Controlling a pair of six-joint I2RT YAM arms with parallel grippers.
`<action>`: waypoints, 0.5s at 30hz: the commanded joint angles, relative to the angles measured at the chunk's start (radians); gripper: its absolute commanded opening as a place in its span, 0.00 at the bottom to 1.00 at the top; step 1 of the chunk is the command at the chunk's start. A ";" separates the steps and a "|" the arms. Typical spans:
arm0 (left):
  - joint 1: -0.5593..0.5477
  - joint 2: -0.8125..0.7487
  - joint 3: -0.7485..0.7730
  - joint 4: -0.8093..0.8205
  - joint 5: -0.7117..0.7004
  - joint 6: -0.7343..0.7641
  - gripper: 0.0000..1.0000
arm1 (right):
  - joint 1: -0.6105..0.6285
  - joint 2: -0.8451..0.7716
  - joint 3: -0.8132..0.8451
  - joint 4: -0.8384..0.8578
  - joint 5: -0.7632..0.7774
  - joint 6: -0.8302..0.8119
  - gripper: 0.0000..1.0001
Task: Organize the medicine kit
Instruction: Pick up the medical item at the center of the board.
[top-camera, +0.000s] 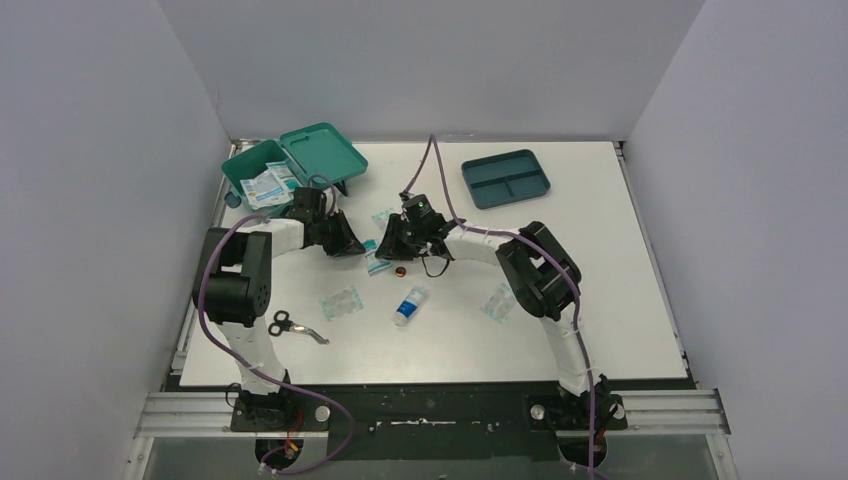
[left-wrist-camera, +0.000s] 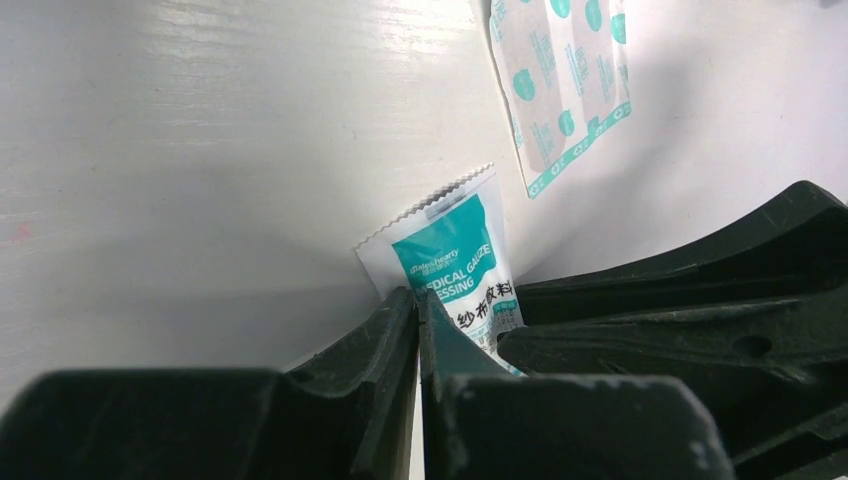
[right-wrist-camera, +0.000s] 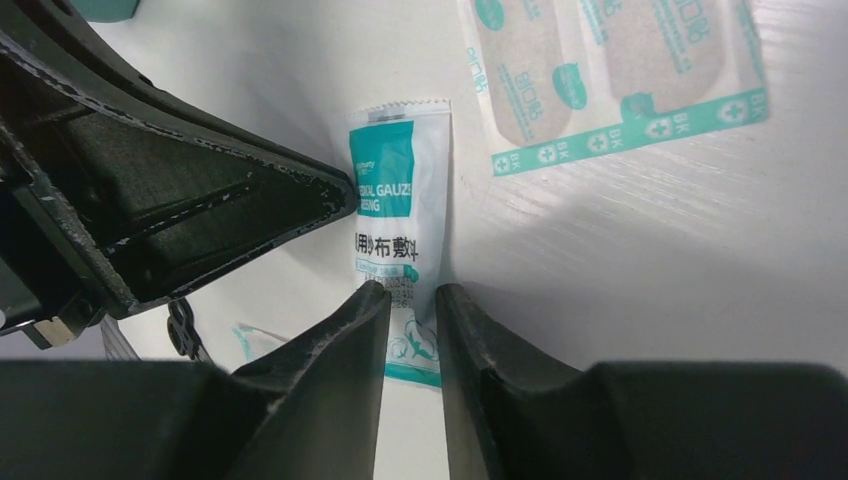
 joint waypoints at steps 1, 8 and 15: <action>0.007 0.027 -0.029 -0.033 -0.106 0.024 0.06 | -0.005 -0.036 -0.024 -0.002 0.022 0.012 0.23; 0.012 0.012 -0.014 -0.047 -0.101 0.025 0.06 | -0.008 -0.018 -0.003 -0.028 0.044 -0.030 0.03; 0.047 -0.063 0.039 -0.095 -0.044 0.035 0.27 | -0.016 -0.040 -0.009 0.038 0.002 -0.031 0.00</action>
